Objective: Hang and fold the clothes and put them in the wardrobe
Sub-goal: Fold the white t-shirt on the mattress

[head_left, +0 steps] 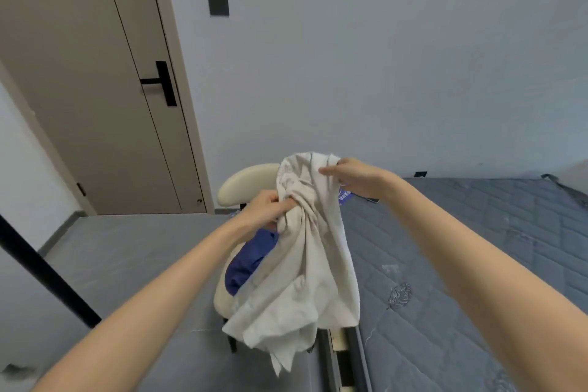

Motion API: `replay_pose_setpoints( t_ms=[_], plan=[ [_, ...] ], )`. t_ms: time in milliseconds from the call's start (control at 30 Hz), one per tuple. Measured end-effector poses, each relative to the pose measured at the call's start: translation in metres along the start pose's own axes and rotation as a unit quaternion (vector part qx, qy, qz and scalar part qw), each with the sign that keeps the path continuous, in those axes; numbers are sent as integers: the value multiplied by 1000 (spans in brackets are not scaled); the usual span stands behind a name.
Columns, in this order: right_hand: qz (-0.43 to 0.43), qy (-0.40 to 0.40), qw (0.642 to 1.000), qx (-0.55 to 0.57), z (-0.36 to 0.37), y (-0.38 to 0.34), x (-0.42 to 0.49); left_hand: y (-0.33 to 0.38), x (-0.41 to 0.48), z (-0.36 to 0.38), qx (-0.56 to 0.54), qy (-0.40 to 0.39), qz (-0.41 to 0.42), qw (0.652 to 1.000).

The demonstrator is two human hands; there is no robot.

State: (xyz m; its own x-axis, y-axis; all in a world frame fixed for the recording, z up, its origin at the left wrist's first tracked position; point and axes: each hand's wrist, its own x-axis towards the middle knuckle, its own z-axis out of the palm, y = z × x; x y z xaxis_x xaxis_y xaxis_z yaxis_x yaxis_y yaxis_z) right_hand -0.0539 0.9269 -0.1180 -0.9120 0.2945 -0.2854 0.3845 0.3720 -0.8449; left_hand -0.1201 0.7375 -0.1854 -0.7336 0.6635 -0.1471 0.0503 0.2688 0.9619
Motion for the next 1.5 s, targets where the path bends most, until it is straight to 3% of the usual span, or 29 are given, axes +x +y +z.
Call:
replay_pose_setpoints(
  t_ms=[100,233,300,467,567,633,667,800,933,1033,1133,1233,1333,1433,1500],
  plan=[
    [31,-27,990,-136,-6,25,-5,23,10,-1,-54,52,3,997],
    [97,-188,958,-191,-4,48,-21,54,19,3,-137,63,29,988],
    [125,-211,943,-223,5,59,-22,70,22,7,-153,58,45,985],
    [-18,-28,987,-159,26,72,-11,98,31,18,-177,51,81,980],
    [-48,53,982,-176,10,68,-13,94,42,9,-130,192,103,967],
    [-66,93,991,-74,-6,61,-18,83,47,-2,-75,258,101,958],
    [-76,114,991,5,-15,55,-20,75,48,-7,-53,253,90,962],
    [-87,157,967,182,-42,23,-24,46,42,-6,10,112,-3,994],
    [-88,116,950,277,-51,-5,-25,32,25,11,137,-33,-104,985],
    [-105,93,925,353,-52,-19,-24,37,17,11,208,-93,-65,971],
    [-110,79,893,430,-57,-30,-24,42,14,13,147,-157,12,976],
    [-92,59,880,462,-57,-33,-26,45,19,32,88,-42,50,994],
    [-84,57,899,426,-58,-27,-27,44,30,46,152,83,76,982],
    [-43,165,908,383,-72,-11,-23,41,35,32,127,107,100,981],
    [0,228,918,326,-83,6,-20,41,36,18,187,124,120,967]
  ],
)
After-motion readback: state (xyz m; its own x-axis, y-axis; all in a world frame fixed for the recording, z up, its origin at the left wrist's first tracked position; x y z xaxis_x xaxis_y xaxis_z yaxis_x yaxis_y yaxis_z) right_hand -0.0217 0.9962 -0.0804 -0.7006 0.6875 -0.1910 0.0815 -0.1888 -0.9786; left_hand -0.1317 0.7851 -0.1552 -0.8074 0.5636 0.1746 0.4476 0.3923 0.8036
